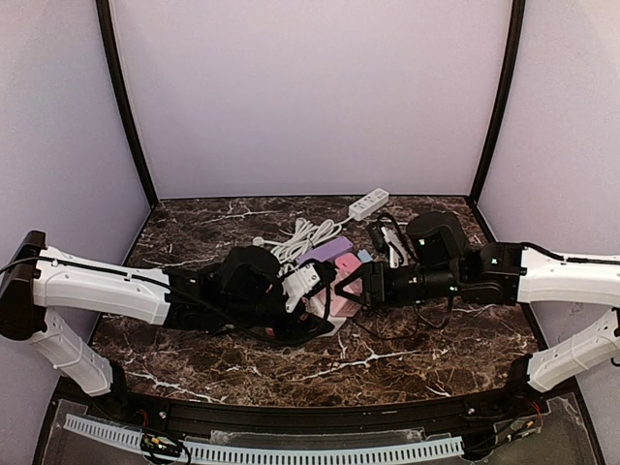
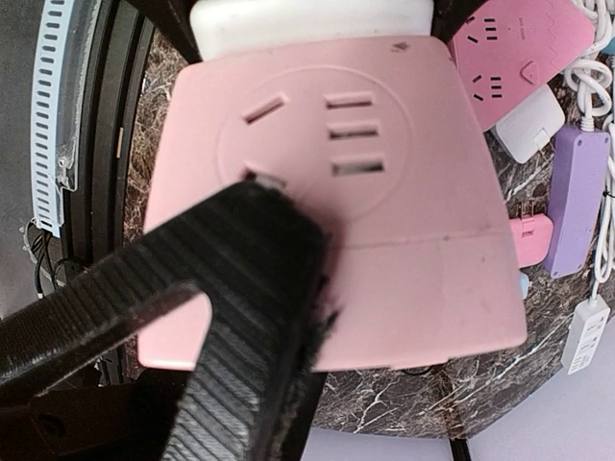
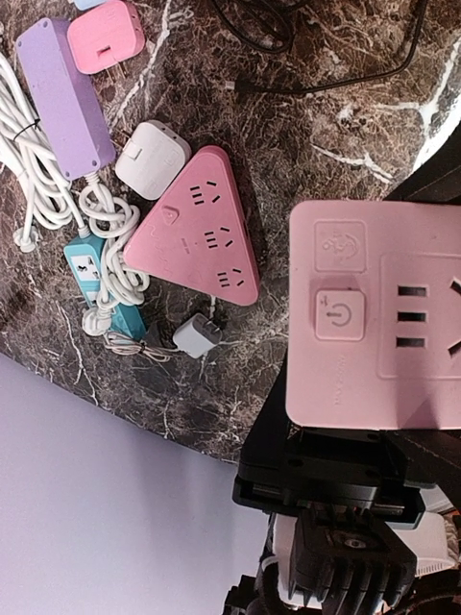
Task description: Pull the plug off the socket
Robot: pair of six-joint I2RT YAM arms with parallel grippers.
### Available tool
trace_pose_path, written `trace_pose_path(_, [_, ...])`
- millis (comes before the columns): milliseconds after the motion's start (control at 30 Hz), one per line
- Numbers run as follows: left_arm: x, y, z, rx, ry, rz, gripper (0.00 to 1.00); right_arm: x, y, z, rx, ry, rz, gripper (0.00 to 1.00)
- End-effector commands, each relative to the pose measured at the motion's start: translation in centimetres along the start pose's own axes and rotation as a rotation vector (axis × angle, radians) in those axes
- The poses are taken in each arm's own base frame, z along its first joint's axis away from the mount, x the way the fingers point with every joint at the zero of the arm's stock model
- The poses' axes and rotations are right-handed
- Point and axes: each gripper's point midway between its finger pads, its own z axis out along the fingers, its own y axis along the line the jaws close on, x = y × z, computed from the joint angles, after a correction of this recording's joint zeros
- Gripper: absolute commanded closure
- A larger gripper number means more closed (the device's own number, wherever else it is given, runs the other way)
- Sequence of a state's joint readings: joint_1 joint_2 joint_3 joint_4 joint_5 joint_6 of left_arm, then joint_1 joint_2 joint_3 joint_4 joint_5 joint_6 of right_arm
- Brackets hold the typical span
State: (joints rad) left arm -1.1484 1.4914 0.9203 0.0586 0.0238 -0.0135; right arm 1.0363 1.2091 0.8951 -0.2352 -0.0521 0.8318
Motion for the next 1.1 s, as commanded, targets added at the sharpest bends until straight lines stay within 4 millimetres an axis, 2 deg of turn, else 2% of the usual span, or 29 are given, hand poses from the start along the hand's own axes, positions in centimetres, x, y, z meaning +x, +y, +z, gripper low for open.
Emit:
trace_pose_path(0, [8.1,0.3,-0.6,-0.009,0.273,0.041,0.99,-3.8,-2.2,-2.2,0.075,-0.16,0.025,1.0])
trace_pose_path(367, [9.2,-0.4,-0.1,0.064,0.311,-0.061,0.99,-4.3,-1.2,-3.3,0.158,-0.211,-0.095,1.0])
trace_pose_path(767, [9.5,0.1,0.1,0.1,0.33,-0.129,0.99,-4.5,-0.3,-4.2,0.253,-0.266,-0.185,1.0])
trace_pose_path(1067, [11.1,0.5,0.3,0.086,0.382,-0.131,0.99,-5.1,-0.1,-4.9,0.266,-0.288,-0.19,1.0])
